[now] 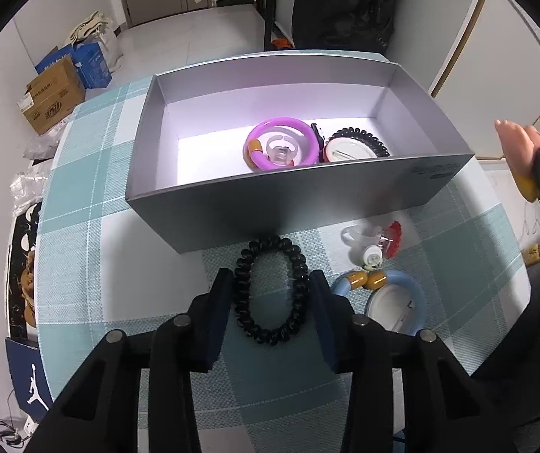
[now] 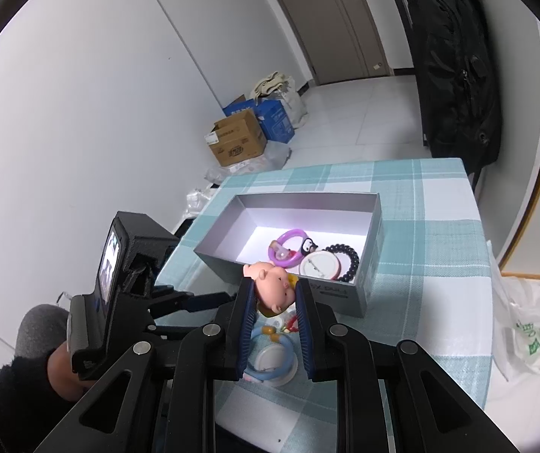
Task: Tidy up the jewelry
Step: 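Grasp the pink figurine with the right tool while the left tool nears the bracelet, then grasp the black beaded bracelet with the left tool and lift it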
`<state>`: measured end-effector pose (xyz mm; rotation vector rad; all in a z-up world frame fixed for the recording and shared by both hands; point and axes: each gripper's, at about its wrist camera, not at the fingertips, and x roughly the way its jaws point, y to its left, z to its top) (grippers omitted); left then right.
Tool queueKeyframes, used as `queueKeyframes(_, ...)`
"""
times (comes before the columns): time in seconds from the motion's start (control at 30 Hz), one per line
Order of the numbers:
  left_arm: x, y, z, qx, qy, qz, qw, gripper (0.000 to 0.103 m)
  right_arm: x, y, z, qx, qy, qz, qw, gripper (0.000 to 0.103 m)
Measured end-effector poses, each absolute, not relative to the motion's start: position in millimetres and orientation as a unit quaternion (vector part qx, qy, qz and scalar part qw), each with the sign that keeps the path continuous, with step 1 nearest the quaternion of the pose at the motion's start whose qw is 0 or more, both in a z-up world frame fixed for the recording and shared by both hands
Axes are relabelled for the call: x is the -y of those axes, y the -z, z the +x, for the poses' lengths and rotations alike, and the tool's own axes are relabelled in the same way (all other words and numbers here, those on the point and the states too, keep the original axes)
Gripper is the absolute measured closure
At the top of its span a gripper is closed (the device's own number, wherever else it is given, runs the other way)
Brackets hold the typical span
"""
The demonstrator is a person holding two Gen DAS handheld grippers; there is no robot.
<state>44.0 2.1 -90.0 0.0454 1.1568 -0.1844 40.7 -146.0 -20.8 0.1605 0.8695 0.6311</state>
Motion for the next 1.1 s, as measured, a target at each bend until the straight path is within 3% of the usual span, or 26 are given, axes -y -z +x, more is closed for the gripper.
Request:
queueKeyframes(0.3, -1.1, 80.4, 38.1, -0.542, 0.120, -0.001, 0.832, 0.075, 143.1, 20.2, 40.3, -0.414, -0.302, 0.079, 0.855, 0.082)
queueKeyframes(1.1, -11.1, 19.7, 47.2, -0.439, 0.182, -0.099, 0.874, 0.076, 131.2, 23.3, 72.9, -0.418, -0.289, 0.103, 0.855, 0.083)
